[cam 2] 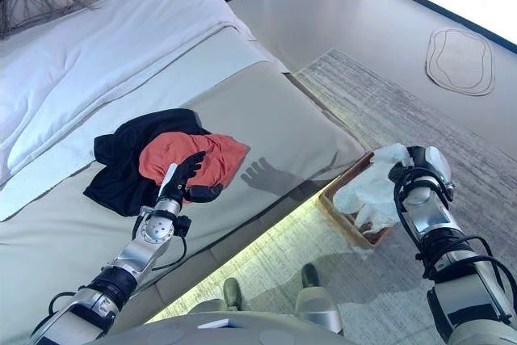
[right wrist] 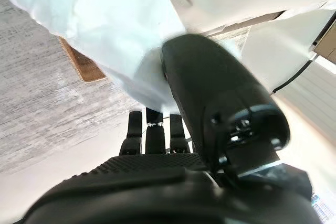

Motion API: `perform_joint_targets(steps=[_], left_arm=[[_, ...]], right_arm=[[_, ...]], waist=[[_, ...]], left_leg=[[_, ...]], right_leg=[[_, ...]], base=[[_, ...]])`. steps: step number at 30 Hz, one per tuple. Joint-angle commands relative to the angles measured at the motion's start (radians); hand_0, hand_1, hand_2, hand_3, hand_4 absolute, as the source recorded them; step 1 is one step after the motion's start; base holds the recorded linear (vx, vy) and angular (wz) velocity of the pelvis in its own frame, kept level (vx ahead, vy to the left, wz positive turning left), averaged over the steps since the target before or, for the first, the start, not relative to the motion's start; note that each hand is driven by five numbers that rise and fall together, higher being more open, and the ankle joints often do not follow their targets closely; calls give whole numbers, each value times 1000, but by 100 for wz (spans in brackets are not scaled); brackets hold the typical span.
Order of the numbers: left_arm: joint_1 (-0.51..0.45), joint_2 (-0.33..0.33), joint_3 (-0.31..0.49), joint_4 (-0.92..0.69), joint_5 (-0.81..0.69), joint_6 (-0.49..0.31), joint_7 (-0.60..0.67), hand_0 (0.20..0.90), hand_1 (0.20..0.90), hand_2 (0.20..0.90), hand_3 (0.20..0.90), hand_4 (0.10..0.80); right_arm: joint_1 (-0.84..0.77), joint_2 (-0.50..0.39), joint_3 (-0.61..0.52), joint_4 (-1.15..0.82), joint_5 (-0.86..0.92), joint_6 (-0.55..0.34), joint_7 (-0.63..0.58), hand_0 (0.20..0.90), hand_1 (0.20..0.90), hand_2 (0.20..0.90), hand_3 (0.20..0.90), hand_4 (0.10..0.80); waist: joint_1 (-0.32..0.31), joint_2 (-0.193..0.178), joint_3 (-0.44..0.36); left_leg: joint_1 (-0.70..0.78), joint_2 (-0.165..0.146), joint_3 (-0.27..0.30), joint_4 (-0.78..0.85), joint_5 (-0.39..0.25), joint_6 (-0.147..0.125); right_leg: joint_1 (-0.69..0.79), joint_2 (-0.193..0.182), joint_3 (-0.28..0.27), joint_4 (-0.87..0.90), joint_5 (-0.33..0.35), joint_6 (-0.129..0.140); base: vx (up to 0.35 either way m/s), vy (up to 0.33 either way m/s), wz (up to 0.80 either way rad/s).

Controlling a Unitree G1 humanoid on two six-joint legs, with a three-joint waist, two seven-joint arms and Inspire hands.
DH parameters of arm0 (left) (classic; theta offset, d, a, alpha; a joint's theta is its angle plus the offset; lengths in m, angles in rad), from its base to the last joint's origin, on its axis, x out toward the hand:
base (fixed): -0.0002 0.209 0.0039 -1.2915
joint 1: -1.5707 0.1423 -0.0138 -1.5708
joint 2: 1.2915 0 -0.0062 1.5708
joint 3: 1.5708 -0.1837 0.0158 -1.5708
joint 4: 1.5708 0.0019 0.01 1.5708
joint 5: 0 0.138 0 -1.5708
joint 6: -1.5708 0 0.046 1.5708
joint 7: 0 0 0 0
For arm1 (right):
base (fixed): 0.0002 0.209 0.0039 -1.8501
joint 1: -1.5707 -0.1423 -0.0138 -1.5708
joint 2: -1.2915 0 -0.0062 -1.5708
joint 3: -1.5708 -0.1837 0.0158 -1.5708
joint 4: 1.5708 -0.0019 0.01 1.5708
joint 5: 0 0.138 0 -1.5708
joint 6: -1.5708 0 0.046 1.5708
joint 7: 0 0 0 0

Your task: Pick up the clothes from the bed and place them into the basket

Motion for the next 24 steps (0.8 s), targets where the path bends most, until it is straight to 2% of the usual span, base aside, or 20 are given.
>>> perform_joint_targets(steps=[1, 12, 24], left_arm=[[-67, 45, 0, -42, 19, -66, 21, 900, 900, 900, 900, 800], [-65, 48, 12, -43, 13, -58, 34, 900, 900, 900, 900, 800], [-62, 35, 45, -40, -8, -61, 100, 900, 900, 900, 900, 800]], right_arm=[[-85, -55, 17, -1, -65, -47, -54, 900, 900, 900, 900, 800], [-109, -79, 39, -21, -100, -11, -17, 900, 900, 900, 900, 800], [-208, -70, 61, -233, -111, -76, -132, 900, 900, 900, 900, 800]], waist=[[21, -29, -43], [33, -36, -44], [70, -36, -46]], left_leg=[[21, 52, -38, 2, -86, -32], [19, 53, -51, 2, -84, -34], [-8, 47, -110, 2, -74, -34]], right_leg=[[-20, -44, -33, 4, 19, 4], [-12, -47, -42, 4, 15, 2], [-8, -51, -77, 8, 0, -8]], base=[[0, 0, 0], [2, -1, 1], [-4, -3, 9]])
